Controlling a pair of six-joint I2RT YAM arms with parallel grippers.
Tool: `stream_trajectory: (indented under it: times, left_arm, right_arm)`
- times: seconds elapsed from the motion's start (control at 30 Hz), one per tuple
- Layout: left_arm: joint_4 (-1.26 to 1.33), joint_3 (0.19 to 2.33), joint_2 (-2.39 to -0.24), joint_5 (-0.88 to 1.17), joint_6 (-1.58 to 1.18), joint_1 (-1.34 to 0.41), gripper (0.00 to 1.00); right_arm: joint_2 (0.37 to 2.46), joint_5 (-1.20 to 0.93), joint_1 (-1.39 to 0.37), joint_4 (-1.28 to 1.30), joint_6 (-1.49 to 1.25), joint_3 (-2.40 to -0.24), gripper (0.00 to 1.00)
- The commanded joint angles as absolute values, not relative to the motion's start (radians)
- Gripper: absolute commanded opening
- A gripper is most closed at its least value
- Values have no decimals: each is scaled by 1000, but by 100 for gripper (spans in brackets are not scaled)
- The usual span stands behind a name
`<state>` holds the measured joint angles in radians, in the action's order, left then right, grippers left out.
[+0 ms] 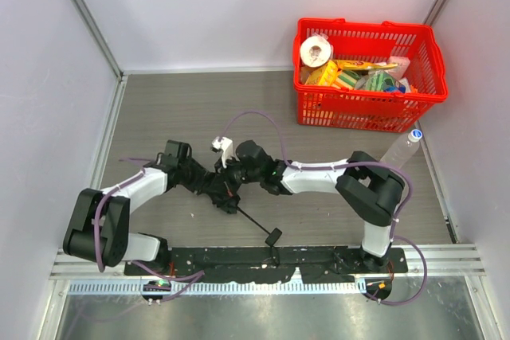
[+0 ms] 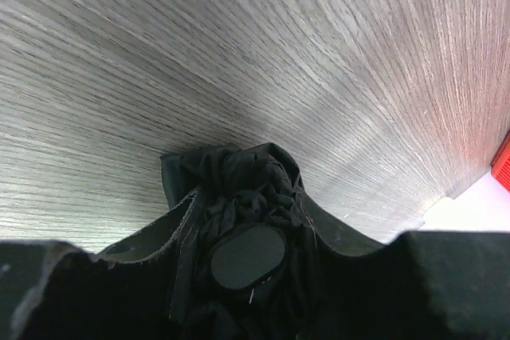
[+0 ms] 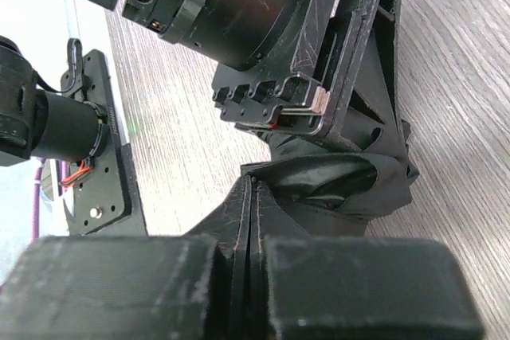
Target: Put away the umbrella
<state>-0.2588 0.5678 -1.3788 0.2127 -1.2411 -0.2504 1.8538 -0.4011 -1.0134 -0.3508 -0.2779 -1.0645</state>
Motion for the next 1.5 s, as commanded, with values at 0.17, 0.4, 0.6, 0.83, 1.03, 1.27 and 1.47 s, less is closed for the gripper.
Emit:
stream_trajectory:
  times: [0.17, 0.4, 0.6, 0.83, 1.03, 1.27, 1.47]
  left_arm:
    - [-244, 617, -1456, 63, -1261, -272, 0]
    - [-268, 627, -1433, 20, -1246, -275, 0]
    - [-291, 655, -1451, 9, -1226, -281, 0]
    - [-278, 632, -1422, 31, -1190, -296, 0]
    - [-310, 626, -1376, 64, -1138, -296, 0]
    - [-261, 578, -1338, 87, -1175, -296, 0]
    - [-250, 584, -1335, 100, -1170, -296, 0]
  right_arm:
    - [1637, -679, -1143, -422, -368, -1084, 0]
    - [1706, -707, -1186, -261, -264, -1170, 0]
    - [1739, -681, -1209, -155, -198, -1235, 0]
    - [1853, -586, -1190, -92, -112, -1377, 0]
    - [1933, -445, -1180, -8, -5, -1436, 0]
    - [1917, -285, -1178, -69, -41, -1384, 0]
    - [1947, -295, -1187, -12, -9, -1395, 0]
